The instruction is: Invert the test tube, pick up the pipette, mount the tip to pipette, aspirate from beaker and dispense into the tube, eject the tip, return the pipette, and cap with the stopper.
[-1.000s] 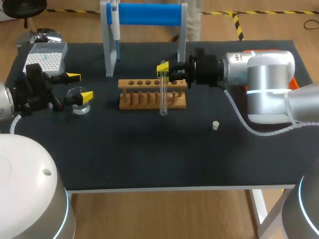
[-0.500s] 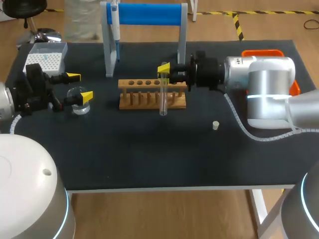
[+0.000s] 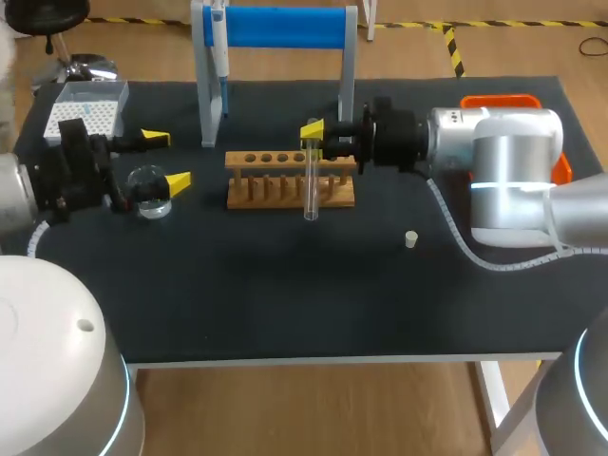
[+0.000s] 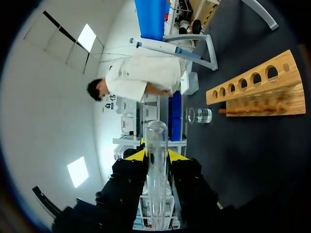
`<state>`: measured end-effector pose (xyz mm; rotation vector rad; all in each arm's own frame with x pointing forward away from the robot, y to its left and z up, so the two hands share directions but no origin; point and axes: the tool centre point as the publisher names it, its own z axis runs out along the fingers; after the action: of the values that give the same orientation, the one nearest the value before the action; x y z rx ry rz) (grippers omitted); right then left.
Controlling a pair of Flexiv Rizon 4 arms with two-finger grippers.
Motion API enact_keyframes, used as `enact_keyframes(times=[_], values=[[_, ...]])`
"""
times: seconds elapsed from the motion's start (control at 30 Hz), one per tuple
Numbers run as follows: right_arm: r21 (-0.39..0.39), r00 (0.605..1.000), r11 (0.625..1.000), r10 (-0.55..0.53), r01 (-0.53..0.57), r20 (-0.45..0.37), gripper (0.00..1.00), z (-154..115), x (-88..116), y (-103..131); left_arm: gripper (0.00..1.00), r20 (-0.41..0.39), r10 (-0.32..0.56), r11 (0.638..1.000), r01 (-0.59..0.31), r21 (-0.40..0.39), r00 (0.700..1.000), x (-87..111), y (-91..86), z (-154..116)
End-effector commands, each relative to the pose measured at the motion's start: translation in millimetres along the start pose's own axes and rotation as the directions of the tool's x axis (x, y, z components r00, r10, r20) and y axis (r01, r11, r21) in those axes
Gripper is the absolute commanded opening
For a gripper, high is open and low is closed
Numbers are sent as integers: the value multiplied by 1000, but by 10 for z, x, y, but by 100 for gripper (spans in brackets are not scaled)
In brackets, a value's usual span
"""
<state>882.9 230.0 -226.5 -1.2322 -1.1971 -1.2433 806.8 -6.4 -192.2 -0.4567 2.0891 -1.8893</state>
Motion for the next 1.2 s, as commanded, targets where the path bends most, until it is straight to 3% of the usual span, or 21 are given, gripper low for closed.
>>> enact_keyframes(times=[0.03,0.07,0.13,0.47,0.5,0.53,0.57,0.63,0.67,1.2], values=[[1,1000,1000,0,0,3,0,-11,11,-3,100,-202,386,868,-279,411,900,358,36,-75],[1,1000,1000,0,0,3,0,-11,11,-3,100,-216,413,872,-315,375,885,405,31,-39],[1,1000,1000,0,0,3,0,-11,11,-3,100,-240,366,918,-305,255,899,420,6,58],[1,1000,1000,0,0,3,0,-11,11,-3,100,-240,366,918,-305,255,899,420,6,58],[1,1000,1000,0,0,3,0,-11,11,-3,100,-152,456,879,-416,234,877,394,0,28],[1,1000,1000,0,0,3,0,-11,11,-3,100,-81,587,794,-554,252,805,395,-31,-1],[1,1000,1000,0,0,3,0,-11,11,-3,100,1,700,692,-679,246,714,411,-59,-26],[1,1000,1000,0,0,3,0,-11,11,-3,100,54,851,510,-846,155,523,472,-64,-21],[1,1000,1000,0,0,3,0,-11,11,-3,100,58,860,504,-862,58,507,463,-33,-2],[1,1000,1000,0,0,3,0,-11,11,-3,100,58,860,504,-862,58,507,463,-33,-2]])
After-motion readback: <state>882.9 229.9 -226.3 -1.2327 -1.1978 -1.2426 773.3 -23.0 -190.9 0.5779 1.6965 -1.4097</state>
